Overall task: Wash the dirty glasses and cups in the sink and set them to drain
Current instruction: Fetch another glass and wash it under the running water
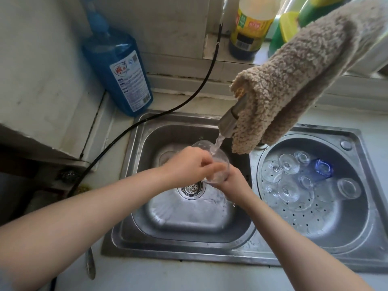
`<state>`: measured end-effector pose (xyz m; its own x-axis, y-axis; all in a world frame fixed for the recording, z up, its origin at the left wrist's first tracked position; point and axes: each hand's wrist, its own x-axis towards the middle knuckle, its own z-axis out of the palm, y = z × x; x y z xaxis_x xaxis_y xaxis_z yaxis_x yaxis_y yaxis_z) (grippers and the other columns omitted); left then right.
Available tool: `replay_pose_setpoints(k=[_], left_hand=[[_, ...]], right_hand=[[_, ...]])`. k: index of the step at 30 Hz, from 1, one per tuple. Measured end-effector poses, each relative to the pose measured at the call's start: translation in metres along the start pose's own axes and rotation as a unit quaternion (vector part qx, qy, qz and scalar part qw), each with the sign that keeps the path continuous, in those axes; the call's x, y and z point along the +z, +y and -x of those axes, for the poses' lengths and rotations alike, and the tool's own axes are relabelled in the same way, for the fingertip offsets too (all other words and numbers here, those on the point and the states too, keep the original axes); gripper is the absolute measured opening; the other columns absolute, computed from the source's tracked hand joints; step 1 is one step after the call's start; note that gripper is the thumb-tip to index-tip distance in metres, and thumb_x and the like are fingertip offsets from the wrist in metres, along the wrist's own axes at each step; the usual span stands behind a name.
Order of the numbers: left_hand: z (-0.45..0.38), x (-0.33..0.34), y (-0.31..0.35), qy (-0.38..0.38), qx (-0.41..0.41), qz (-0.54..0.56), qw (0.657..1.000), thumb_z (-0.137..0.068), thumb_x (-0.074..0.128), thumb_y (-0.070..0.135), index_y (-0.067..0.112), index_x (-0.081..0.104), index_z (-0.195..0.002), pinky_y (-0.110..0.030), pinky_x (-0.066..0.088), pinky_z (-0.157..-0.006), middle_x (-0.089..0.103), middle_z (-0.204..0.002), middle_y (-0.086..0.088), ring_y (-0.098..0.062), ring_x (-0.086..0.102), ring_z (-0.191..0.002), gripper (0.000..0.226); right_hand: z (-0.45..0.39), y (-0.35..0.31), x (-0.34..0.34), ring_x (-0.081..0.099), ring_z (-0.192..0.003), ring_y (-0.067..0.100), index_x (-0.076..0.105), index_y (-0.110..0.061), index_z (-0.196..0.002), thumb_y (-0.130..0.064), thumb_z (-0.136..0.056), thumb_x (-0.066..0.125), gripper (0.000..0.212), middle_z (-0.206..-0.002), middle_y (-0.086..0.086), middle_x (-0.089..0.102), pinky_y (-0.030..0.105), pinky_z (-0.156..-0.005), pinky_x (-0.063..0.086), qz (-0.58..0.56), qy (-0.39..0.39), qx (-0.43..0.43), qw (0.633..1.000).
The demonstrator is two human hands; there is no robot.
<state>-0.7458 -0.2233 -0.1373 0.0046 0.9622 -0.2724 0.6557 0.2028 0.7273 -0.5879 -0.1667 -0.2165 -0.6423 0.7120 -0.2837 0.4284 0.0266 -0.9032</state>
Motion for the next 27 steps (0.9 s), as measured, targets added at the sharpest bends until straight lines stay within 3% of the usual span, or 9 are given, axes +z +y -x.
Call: replay_pose_setpoints(k=[2,6,9,14,17,19,21,24,27], left_hand=[[0.005,-0.003,-0.003,0.004,0.077,-0.098,0.992,-0.085,0.060,0.055,0.021,0.072,-0.080,-0.030,0.045,-0.066,0.066,-0.072,0.006,-0.013,0.058,-0.067,0.037],[0.002,-0.026,-0.020,-0.151,0.185,-0.280,0.930,-0.085,0.059,0.058,0.033,0.072,-0.099,-0.031,0.051,-0.076,0.070,-0.101,0.016,-0.008,0.064,-0.091,0.031],[-0.006,-0.031,-0.026,-0.187,0.210,-0.355,0.892,-0.088,0.059,0.048,0.034,0.068,-0.109,-0.035,0.049,-0.086,0.064,-0.116,0.016,-0.013,0.061,-0.105,0.027],[-0.014,-0.008,-0.006,-0.187,-0.018,-0.108,0.976,-0.083,0.068,0.045,0.035,0.072,-0.105,-0.023,0.049,-0.081,0.069,-0.091,0.012,-0.013,0.061,-0.093,0.024],[-0.009,-0.005,0.003,-0.147,-0.134,0.130,0.971,-0.077,0.075,0.042,0.023,0.078,-0.083,-0.031,0.051,-0.087,0.070,-0.081,0.009,-0.009,0.063,-0.084,0.020],[-0.003,0.000,0.007,-0.094,-0.115,0.166,0.975,-0.081,0.073,0.041,0.022,0.074,-0.068,-0.016,0.044,-0.068,0.065,-0.063,0.015,0.003,0.056,-0.066,0.023],[0.003,0.001,0.011,-0.052,-0.018,0.047,0.997,-0.084,0.070,0.040,0.027,0.070,-0.065,-0.010,0.037,-0.057,0.063,-0.058,0.019,0.006,0.055,-0.058,0.022],[0.010,-0.012,-0.001,-0.074,0.119,-0.163,0.977,-0.082,0.067,0.052,0.024,0.073,-0.085,-0.028,0.047,-0.068,0.069,-0.083,0.009,-0.009,0.062,-0.078,0.029],[0.007,-0.025,-0.022,-0.122,0.167,-0.275,0.939,-0.083,0.059,0.059,0.024,0.069,-0.095,-0.029,0.047,-0.071,0.067,-0.093,0.011,-0.011,0.062,-0.087,0.038]], right_hand=[[0.000,-0.006,-0.006,0.068,-0.087,0.006,0.070,-0.022,-0.099,-0.016,-0.073,0.081,0.029,-0.093,-0.004,0.072,0.019,-0.075,0.054,-0.013,-0.063,0.015,0.998],[-0.001,-0.006,-0.020,0.068,-0.093,0.014,0.069,-0.015,-0.106,-0.017,-0.068,0.084,0.041,-0.098,0.002,0.073,0.026,-0.084,0.055,0.022,-0.165,0.066,0.984],[0.001,-0.006,-0.016,0.067,-0.090,0.006,0.070,-0.021,-0.102,-0.011,-0.068,0.083,0.038,-0.094,-0.006,0.073,0.021,-0.083,0.053,-0.006,-0.122,0.051,0.991],[0.003,-0.004,0.011,0.062,-0.077,0.001,0.065,-0.024,-0.094,-0.024,-0.082,0.071,0.013,-0.076,-0.015,0.064,0.011,-0.064,0.043,0.061,0.127,0.047,0.989],[0.007,0.003,0.015,0.062,-0.072,0.008,0.063,-0.022,-0.093,-0.034,-0.086,0.066,0.015,-0.075,-0.008,0.067,0.025,-0.064,0.048,0.116,0.186,0.043,0.975],[0.009,0.000,0.009,0.061,-0.075,0.003,0.066,-0.021,-0.098,-0.027,-0.087,0.064,0.013,-0.079,-0.010,0.067,0.019,-0.065,0.048,0.100,0.144,0.012,0.985],[0.004,-0.002,-0.001,0.062,-0.075,-0.003,0.069,-0.021,-0.095,-0.018,-0.081,0.071,0.015,-0.079,-0.013,0.067,0.012,-0.065,0.047,0.068,0.026,0.007,0.997],[-0.002,0.004,-0.018,0.069,-0.089,0.014,0.071,-0.021,-0.099,-0.027,-0.071,0.082,0.031,-0.093,0.000,0.073,0.028,-0.080,0.056,0.048,-0.149,0.050,0.986],[0.002,0.002,-0.022,0.068,-0.093,0.008,0.070,-0.020,-0.105,-0.021,-0.071,0.083,0.036,-0.099,-0.003,0.073,0.023,-0.085,0.054,0.041,-0.177,0.077,0.980]])
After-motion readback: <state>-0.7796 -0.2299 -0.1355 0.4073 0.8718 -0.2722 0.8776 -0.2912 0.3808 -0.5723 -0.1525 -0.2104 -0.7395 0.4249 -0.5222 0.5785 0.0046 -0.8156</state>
